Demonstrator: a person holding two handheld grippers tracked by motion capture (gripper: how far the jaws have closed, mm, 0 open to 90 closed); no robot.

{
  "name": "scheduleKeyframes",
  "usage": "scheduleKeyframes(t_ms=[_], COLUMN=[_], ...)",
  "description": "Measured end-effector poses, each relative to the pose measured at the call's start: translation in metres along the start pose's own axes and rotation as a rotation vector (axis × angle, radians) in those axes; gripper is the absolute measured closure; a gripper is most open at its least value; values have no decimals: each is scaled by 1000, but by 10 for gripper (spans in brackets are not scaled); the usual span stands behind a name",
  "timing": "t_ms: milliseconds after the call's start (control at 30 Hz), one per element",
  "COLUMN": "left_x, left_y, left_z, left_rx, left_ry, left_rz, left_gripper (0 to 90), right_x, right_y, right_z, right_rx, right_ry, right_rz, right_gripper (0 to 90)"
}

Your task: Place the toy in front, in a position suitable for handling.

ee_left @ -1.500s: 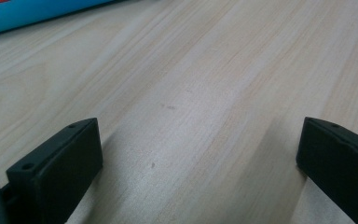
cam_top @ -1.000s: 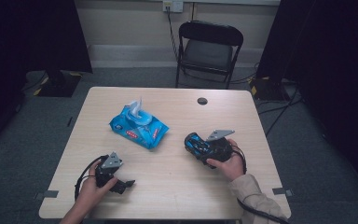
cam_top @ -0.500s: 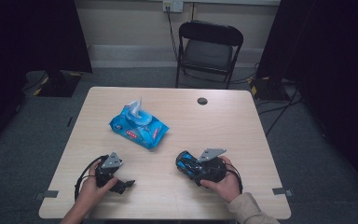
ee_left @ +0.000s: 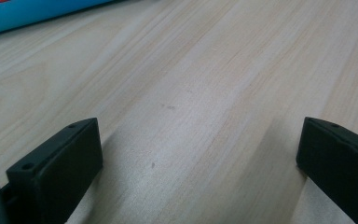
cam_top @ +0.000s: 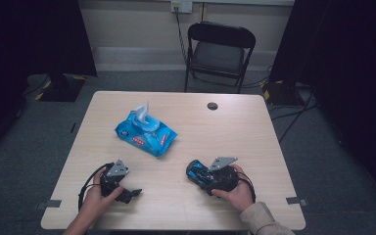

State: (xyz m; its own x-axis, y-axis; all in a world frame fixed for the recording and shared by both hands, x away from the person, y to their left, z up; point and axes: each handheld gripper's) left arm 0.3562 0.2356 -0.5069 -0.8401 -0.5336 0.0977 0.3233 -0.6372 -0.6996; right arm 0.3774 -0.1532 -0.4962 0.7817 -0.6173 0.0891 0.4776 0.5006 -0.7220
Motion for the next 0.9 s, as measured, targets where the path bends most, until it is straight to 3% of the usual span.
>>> scheduleKeyframes(t_ms=[133,300,367,467,667,900], left_x=[0,0,0,0,0,0], left_y=[0,0,0,0,0,0], left_z=[0,0,0,0,0,0], left_rx=[2,0,3,0,0,0], left_ry=[-2,0,-3,0,0,0], left_rz=[0,0,0,0,0,0], left_gripper=[0,0,0,0,0,0], right_x=[0,3,4,6,7,13], right_y=[0,1,3,1,-12,-33], right_z=[-1,-2,-4,-4,-6,-26], right_rx=[10,18,10,23,37,34], right_ry=[-3,26,31,24,20,50], right_rz=[1,20,25,30,44,20], right_gripper=[258,247,154,139,136,137])
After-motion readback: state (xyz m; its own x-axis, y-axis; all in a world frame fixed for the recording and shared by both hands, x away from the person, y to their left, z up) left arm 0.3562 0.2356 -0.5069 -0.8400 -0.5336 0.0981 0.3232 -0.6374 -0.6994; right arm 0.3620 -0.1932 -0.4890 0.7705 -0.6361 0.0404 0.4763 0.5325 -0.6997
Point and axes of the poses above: each handheld gripper's, and its own axes: y roughly forward along the jaws, z roughly out of its top, x roughly to its right, and after that the axes turned 7 degrees about -z, right-handed
